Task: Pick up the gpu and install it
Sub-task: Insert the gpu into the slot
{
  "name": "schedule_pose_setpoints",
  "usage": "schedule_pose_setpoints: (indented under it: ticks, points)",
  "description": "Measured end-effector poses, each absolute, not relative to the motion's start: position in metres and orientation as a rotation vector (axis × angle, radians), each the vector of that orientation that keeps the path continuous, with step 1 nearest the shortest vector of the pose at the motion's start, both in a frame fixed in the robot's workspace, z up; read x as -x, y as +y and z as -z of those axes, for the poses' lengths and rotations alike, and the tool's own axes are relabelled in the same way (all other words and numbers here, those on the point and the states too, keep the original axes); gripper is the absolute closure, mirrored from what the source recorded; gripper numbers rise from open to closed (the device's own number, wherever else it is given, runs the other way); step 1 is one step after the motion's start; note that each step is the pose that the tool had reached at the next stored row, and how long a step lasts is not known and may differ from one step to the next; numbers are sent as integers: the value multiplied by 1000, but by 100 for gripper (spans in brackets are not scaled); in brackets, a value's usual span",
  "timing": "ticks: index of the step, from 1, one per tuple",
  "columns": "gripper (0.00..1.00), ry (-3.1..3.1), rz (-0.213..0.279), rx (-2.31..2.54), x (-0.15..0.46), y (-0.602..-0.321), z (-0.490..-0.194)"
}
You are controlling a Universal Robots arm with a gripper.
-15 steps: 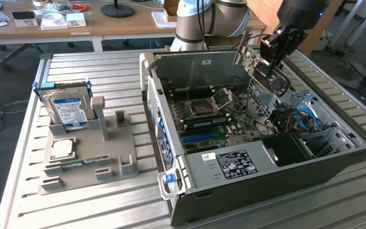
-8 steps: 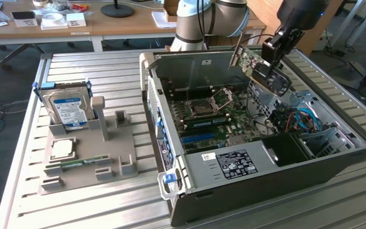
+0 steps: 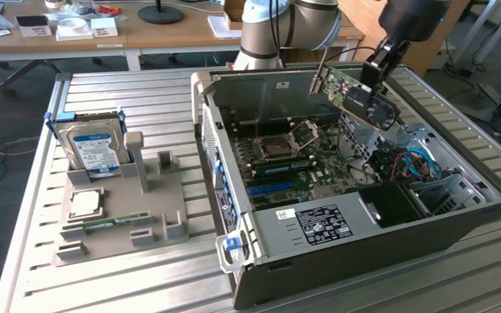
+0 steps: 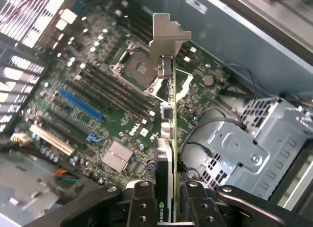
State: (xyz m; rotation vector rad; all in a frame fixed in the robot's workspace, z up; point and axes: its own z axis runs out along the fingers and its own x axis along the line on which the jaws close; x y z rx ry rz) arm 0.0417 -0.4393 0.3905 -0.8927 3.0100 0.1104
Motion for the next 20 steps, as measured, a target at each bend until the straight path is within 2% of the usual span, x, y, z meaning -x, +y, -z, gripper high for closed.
schedule_pose_setpoints:
  ticks: [20]
  points:
    - [74,2810,-109,1428,-42,-439,-387]
